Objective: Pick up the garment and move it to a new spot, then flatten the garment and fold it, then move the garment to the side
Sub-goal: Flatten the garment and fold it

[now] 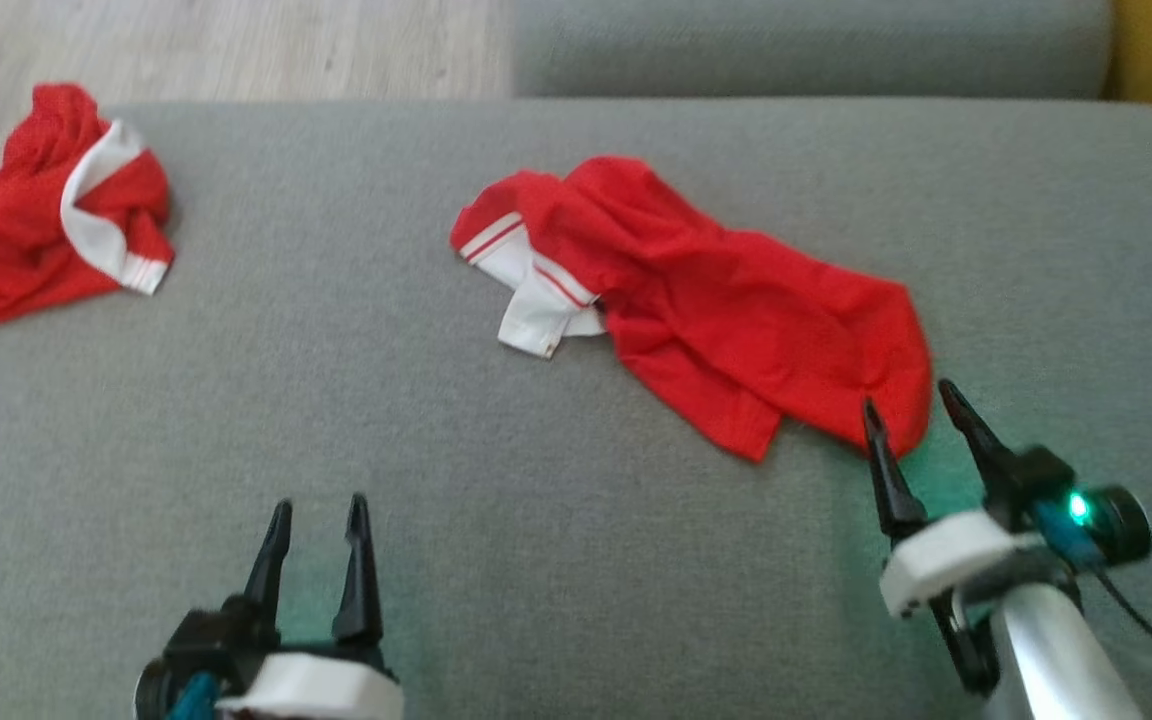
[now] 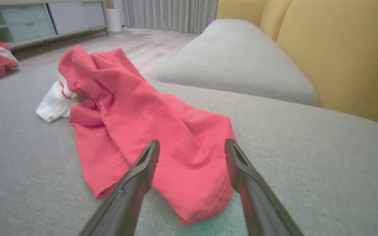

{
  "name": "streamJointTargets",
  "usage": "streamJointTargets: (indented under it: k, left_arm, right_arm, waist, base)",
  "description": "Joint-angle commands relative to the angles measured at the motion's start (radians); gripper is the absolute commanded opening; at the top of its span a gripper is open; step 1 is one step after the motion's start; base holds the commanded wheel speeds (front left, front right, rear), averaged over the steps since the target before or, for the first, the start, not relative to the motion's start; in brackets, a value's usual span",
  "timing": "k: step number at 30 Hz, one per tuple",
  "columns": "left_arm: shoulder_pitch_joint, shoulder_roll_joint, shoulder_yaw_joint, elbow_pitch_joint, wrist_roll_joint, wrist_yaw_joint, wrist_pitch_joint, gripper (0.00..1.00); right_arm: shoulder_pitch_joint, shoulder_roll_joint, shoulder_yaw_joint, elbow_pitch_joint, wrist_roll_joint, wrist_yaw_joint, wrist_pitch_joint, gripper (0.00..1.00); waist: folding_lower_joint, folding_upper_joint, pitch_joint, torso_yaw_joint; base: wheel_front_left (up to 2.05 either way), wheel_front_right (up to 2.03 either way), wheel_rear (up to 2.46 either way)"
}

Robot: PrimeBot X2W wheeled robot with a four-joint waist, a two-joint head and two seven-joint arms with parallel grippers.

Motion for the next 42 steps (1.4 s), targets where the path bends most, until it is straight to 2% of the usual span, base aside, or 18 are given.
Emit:
streamJointTargets:
  k: [1,7,12,13,14,15,16,17,26,32,36,42]
  left_arm:
    - [-0.052,-0.005,0.023,-0.035,0.006,-0.003,-0.010,1.00]
    - [-0.073,-0.018,0.019,-0.043,0.006,-0.003,-0.010,1.00]
    - [-0.082,-0.022,0.022,-0.046,0.008,-0.002,-0.010,1.00]
    - [-0.083,-0.022,0.024,-0.047,0.009,-0.002,-0.010,1.00]
    - [-0.084,-0.023,0.025,-0.048,0.009,-0.003,-0.010,1.00]
    - [-0.085,-0.024,0.026,-0.048,0.010,-0.003,-0.010,1.00]
    - [-0.086,-0.024,0.028,-0.049,0.010,-0.003,-0.010,1.00]
    - [-0.088,-0.025,0.029,-0.050,0.011,-0.003,-0.010,1.00]
    - [-0.097,-0.027,0.035,-0.053,0.016,-0.001,-0.010,1.00]
    - [-0.101,-0.028,0.033,-0.064,0.015,0.001,-0.010,1.00]
    - [-0.119,-0.028,0.004,-0.078,0.001,0.006,-0.010,1.00]
    - [-0.145,-0.028,-0.031,-0.090,-0.010,0.013,-0.010,1.00]
  right_arm:
    - [-0.048,-0.020,0.031,0.001,-0.014,0.008,0.022,1.00]
    - [-0.115,-0.061,0.028,0.120,-0.013,0.008,0.142,1.00]
    - [-0.131,-0.073,0.028,0.156,0.007,0.008,0.204,1.00]
    - [-0.135,-0.076,0.029,0.159,0.011,0.008,0.214,0.96]
    - [-0.137,-0.078,0.031,0.162,0.017,0.008,0.224,0.67]
    - [-0.140,-0.079,0.034,0.163,0.024,0.008,0.234,0.47]
    - [-0.143,-0.080,0.038,0.160,0.032,0.008,0.241,0.16]
    - [-0.148,-0.083,0.042,0.155,0.040,0.008,0.246,0.00]
    - [-0.261,-0.134,0.059,-0.002,0.097,0.008,0.226,0.00]
    - [-0.435,-0.180,0.087,-0.067,0.134,0.008,0.295,0.00]
    - [-0.582,-0.219,0.110,-0.028,0.133,0.008,0.337,0.00]
    - [-0.790,-0.276,0.165,0.130,0.127,0.008,0.392,0.00]
  waist:
    - [-0.0001,-0.0001,0.032,0.022]
    - [-0.0001,-0.0001,0.080,0.052]
    - [-0.0001,-0.0001,0.095,0.063]
    - [-0.0001,-0.0001,0.097,0.065]
    - [-0.0001,-0.0001,0.099,0.066]
    - [-0.0001,-0.0001,0.101,0.067]
    - [-0.0001,-0.0001,0.104,0.067]
    - [-0.0001,-0.0001,0.106,0.067]
    - [-0.0001,-0.0001,0.115,0.053]
    - [-0.0001,-0.0001,0.132,0.047]
    - [-0.0001,-0.0001,0.157,0.066]
    - [-0.0001,-0.0001,0.194,0.119]
  base:
    - [0.00,0.00,0.00]
    - [0.00,0.00,0.00]
    - [0.00,0.00,0.00]
    - [0.00,0.00,0.00]
    - [0.00,0.00,0.00]
    - [0.00,0.00,0.00]
    - [0.00,0.00,0.00]
    - [0.00,0.00,0.00]
    - [0.00,0.00,0.00]
    - [0.00,0.00,0.00]
    - [0.00,0.00,0.00]
    - [0.00,0.00,0.00]
